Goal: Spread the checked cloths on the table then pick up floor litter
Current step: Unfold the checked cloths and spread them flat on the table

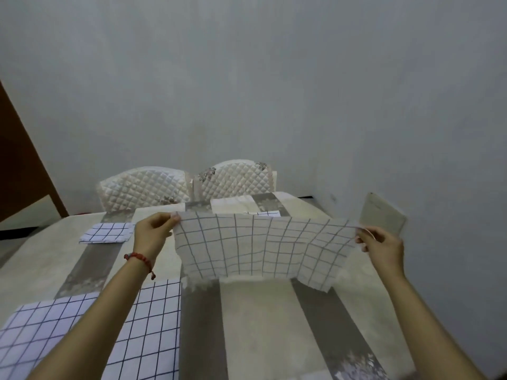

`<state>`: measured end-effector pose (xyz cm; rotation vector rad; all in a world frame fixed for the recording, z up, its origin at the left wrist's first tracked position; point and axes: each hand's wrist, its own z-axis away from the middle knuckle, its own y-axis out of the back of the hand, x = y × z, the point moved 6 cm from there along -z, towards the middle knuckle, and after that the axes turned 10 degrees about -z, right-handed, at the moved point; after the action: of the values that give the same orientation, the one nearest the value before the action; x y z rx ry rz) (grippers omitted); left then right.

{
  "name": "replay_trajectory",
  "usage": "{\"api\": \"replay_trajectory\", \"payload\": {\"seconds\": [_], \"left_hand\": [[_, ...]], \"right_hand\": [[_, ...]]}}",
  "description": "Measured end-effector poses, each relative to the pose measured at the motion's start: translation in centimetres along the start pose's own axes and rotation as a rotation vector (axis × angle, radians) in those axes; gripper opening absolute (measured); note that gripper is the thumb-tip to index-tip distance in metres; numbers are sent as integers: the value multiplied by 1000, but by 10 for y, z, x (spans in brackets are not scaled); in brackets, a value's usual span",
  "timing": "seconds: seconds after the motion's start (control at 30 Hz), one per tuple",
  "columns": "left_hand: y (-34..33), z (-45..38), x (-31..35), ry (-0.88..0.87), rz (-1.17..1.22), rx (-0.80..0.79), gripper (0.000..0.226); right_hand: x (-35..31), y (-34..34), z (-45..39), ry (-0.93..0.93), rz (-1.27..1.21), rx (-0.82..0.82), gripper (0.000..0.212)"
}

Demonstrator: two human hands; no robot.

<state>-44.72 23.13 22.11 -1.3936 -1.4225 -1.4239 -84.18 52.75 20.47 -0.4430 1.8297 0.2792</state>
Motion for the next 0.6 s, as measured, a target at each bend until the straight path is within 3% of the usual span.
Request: {"api": "replay_trajectory", "payload": {"seconds": [0.1,0.23,0.43,0.6], "left_hand": [[5,28,-25,-8,-65,-33,22],[-3,73,-69,1,-217,-134,22],[-23,128,-134,63,-398,-224,27],[-32,166,-174,187,-519,-223,15]], "right_hand": [[29,17,25,-61,-49,5,8],[82,40,55,-188,-21,-3,27],[142,66,80,-295,194,-60,44],[179,75,87,-349,379,-188,39]]}}
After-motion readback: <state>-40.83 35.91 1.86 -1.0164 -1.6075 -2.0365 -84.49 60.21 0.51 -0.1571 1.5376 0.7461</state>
